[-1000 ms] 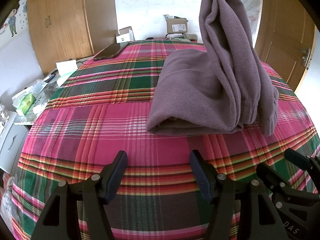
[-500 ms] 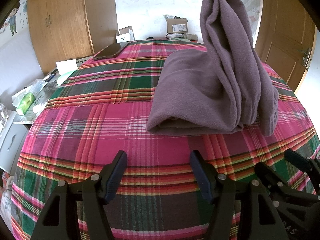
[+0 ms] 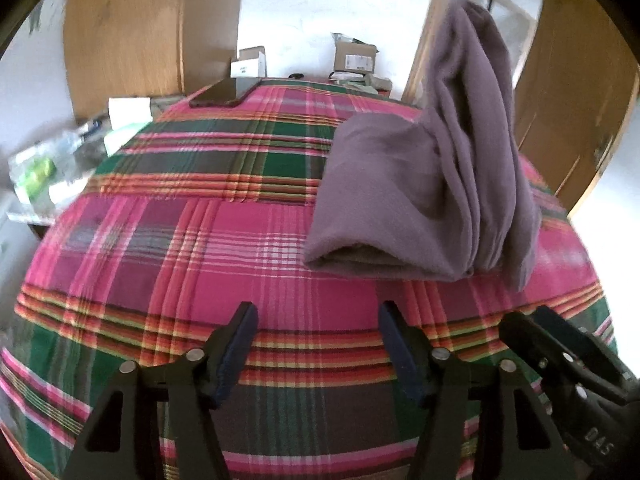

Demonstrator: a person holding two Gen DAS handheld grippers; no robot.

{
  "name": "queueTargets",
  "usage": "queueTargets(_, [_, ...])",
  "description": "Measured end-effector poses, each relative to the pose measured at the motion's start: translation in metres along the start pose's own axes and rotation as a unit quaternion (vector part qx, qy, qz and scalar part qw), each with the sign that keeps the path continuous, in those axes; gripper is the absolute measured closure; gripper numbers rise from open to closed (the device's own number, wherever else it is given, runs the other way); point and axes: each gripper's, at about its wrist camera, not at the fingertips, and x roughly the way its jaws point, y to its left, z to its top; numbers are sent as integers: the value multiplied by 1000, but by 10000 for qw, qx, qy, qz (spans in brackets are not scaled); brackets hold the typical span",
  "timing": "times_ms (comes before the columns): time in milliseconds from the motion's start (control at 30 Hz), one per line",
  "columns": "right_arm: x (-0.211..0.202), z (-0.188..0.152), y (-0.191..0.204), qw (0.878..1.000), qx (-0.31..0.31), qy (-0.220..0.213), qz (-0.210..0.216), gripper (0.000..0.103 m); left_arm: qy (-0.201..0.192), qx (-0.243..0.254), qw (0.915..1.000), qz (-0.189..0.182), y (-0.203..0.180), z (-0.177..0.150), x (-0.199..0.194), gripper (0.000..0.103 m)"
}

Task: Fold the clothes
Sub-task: 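Grasp the ribbed cuff of the mauve fleece with the right gripper and lift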

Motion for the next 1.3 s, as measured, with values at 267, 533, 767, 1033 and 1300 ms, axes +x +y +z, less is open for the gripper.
queueTargets(267, [1, 10, 31, 9957, -649, -339, 565, 61, -94, -103, 9997, -177, 22, 13, -15, 44])
queueTargets(533, [14, 22, 43, 9948, -715, -462, 566, 63, -328, 530, 9964, -580, 17, 41, -32, 45])
queueTargets(767, [31, 27, 45, 9968, -458, -306, 573, 62, -461, 974, 9901, -903, -7, 84, -40, 45])
queueTargets(1033, [32, 24, 44, 9974, -440, -251, 518, 62, -551, 1314, 9865, -805, -33, 121, -19, 45])
queueTargets(1300, [35, 20, 36, 9984, -129, -102, 545, 62, -386, 1739, 9767, -1192, -52, 121, -14, 47])
